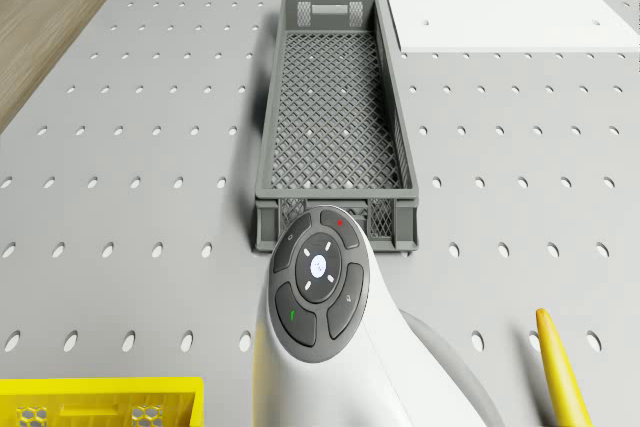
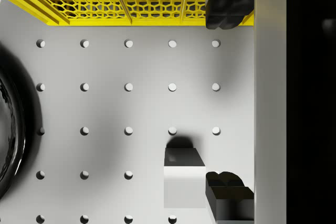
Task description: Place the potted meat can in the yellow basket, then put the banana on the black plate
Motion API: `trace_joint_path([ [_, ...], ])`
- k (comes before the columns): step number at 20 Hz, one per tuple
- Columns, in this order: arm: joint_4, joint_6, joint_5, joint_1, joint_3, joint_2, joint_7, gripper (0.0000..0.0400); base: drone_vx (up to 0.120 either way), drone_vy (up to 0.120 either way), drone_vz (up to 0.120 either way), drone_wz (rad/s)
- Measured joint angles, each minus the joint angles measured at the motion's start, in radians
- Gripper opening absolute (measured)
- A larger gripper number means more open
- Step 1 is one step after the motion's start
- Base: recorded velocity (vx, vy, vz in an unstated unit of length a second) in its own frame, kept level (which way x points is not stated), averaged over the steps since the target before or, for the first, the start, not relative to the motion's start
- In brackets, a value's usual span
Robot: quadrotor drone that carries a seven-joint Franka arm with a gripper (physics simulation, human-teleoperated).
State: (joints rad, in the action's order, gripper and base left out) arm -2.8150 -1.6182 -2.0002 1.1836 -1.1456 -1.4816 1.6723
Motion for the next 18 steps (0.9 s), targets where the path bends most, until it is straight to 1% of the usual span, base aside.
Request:
trace_joint_path([
  [18, 0.000, 0.005, -0.002, -0.003, 0.001, 0.005, -0.002, 0.0400, 0.000, -0.120, 0.000, 0.000],
])
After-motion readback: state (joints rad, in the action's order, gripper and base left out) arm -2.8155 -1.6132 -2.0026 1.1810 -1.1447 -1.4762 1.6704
